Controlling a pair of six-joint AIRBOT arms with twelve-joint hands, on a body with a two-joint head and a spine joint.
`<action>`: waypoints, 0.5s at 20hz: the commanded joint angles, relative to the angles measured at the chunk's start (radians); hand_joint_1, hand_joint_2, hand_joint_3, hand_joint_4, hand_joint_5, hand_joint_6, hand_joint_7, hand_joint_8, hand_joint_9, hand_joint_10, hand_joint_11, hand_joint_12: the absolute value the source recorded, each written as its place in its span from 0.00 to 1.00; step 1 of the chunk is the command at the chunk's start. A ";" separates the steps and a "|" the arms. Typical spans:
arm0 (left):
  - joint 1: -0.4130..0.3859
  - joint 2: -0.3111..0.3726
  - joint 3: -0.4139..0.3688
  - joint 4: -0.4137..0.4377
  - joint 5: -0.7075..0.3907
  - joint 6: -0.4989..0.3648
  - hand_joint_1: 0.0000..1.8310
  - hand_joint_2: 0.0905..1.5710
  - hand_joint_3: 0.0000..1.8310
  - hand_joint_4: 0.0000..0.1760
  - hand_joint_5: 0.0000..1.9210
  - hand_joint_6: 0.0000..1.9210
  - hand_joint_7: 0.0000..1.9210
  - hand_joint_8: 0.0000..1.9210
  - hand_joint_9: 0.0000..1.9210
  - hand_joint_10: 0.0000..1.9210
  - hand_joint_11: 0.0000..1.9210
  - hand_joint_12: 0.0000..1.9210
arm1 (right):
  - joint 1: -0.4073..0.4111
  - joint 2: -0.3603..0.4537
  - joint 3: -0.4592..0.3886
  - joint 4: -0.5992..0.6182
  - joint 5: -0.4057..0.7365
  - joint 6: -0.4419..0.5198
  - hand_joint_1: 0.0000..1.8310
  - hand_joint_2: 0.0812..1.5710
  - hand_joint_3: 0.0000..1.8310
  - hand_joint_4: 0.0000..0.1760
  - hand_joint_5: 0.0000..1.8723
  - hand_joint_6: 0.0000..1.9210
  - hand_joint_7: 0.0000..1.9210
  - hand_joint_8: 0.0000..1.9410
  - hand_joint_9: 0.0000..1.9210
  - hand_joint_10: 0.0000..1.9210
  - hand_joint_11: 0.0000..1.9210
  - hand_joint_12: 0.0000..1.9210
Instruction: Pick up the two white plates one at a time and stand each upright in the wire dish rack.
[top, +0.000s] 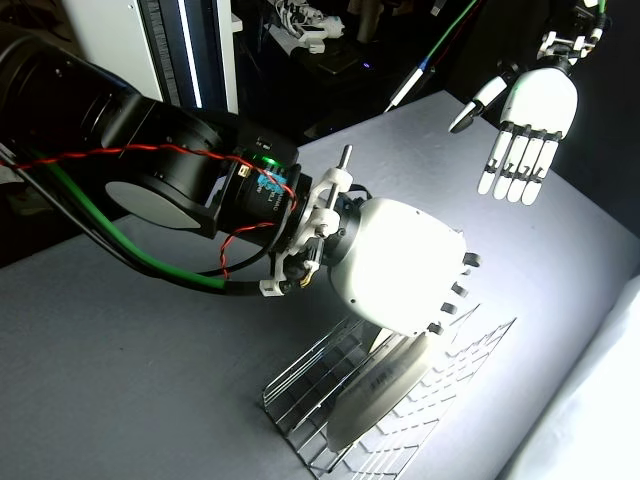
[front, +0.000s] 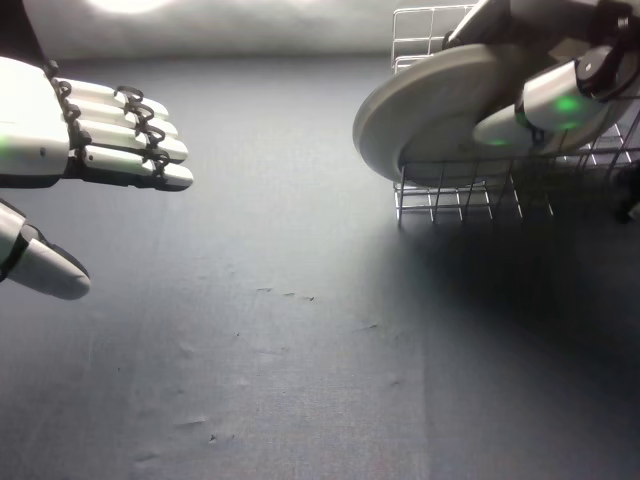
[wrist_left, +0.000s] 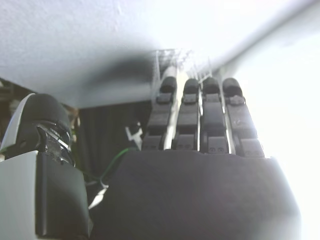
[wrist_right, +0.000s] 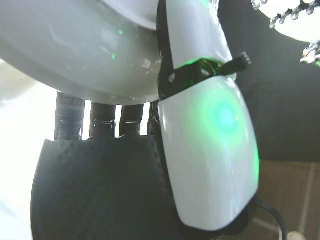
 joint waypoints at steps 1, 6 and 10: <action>-0.004 0.014 -0.005 -0.066 -0.018 -0.006 0.00 0.69 0.00 0.00 0.03 0.00 0.00 0.00 0.00 0.00 0.00 0.00 | 0.003 0.011 0.002 -0.010 0.121 0.007 0.74 0.70 0.00 0.00 0.48 0.57 0.51 0.45 0.48 0.63 0.36 0.64; 0.018 0.017 -0.033 -0.066 -0.019 -0.006 0.00 0.70 0.01 0.00 0.02 0.00 0.00 0.00 0.00 0.00 0.00 0.00 | -0.015 0.013 0.002 -0.052 0.136 0.007 0.65 0.74 0.00 0.02 0.42 0.69 0.47 0.56 0.47 0.13 0.28 0.63; 0.047 0.019 -0.033 -0.066 -0.024 -0.006 0.00 0.68 0.00 0.00 0.02 0.00 0.00 0.00 0.00 0.00 0.00 0.00 | -0.014 0.013 0.001 -0.063 0.142 0.007 0.75 0.67 0.00 0.00 0.44 0.07 0.46 0.02 0.46 0.05 0.22 0.65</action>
